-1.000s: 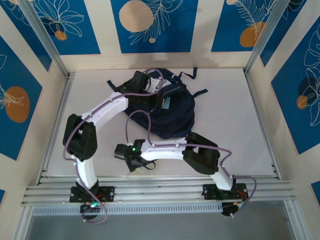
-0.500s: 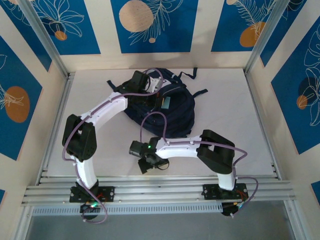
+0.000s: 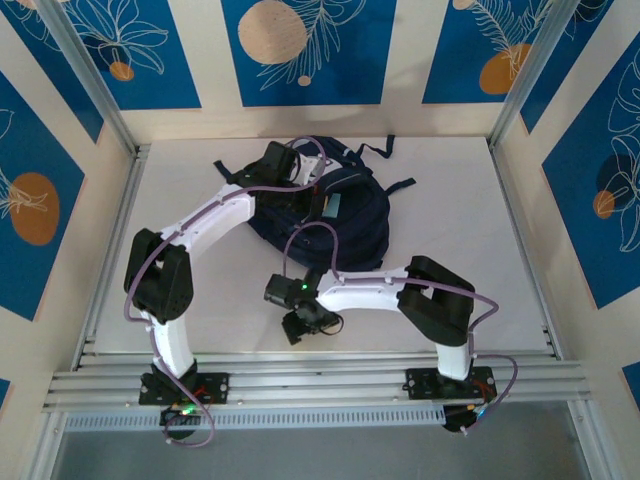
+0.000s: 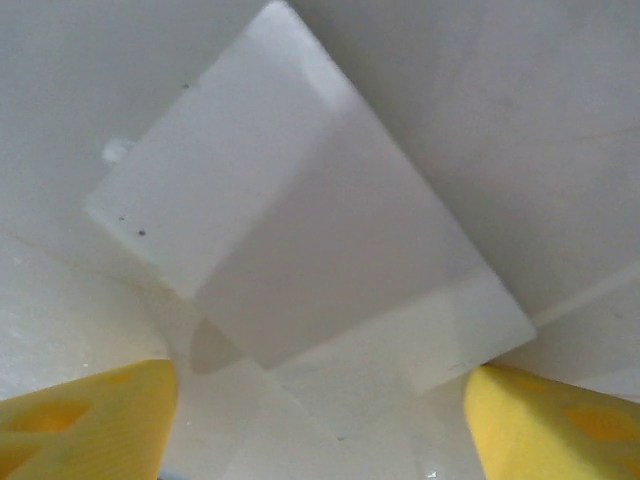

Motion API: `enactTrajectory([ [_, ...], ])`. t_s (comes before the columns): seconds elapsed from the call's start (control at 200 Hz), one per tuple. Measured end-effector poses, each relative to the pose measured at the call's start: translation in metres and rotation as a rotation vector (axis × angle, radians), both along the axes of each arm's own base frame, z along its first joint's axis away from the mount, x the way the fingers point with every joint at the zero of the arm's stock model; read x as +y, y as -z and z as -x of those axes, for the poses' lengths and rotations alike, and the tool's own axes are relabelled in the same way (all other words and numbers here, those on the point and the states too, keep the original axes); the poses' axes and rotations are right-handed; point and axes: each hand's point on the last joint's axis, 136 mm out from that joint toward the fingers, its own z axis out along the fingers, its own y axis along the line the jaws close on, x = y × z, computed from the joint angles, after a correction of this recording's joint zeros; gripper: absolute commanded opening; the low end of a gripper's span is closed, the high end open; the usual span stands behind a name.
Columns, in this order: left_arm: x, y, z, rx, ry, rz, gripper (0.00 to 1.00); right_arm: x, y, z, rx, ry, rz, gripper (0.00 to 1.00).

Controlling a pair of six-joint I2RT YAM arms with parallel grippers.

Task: Pack books, pencil case, and school supplies into a backpack

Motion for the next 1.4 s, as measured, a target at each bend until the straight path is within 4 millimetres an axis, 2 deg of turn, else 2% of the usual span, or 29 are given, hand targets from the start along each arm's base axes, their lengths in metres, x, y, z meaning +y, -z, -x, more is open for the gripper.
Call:
enactTrajectory([
  [0.175,0.000,-0.001,0.000,-0.001,0.000,0.000,0.00,-0.001,-0.001,0.000,-0.020,-0.110,0.013,0.94],
  [0.325,0.003,-0.004,0.000,-0.004,-0.005,0.001,0.00,-0.008,-0.001,-0.016,-0.050,-0.193,0.033,0.93],
  [0.505,0.006,-0.006,0.002,-0.002,-0.009,-0.003,0.00,-0.006,-0.003,-0.032,-0.084,-0.268,0.021,0.92],
  [0.615,0.006,-0.005,0.002,0.001,-0.009,-0.005,0.00,-0.003,-0.001,-0.038,-0.091,-0.295,0.004,0.87],
  [0.77,0.006,-0.005,0.002,0.002,-0.009,-0.005,0.00,0.002,0.001,-0.036,-0.082,-0.326,0.004,0.79],
  [0.925,0.006,-0.005,0.002,0.003,-0.009,-0.006,0.00,0.007,0.001,-0.032,-0.087,-0.345,0.004,0.63],
  [1.1,0.007,-0.004,0.003,0.007,-0.009,-0.008,0.00,0.009,0.000,-0.029,-0.091,-0.326,-0.011,0.49],
  [1.275,0.007,-0.005,0.003,0.007,-0.010,-0.008,0.00,0.006,-0.003,-0.028,-0.087,-0.285,-0.057,0.44],
  [1.4,0.007,-0.006,0.002,0.005,-0.012,-0.007,0.00,-0.005,-0.018,-0.025,-0.066,-0.231,-0.119,0.44],
])
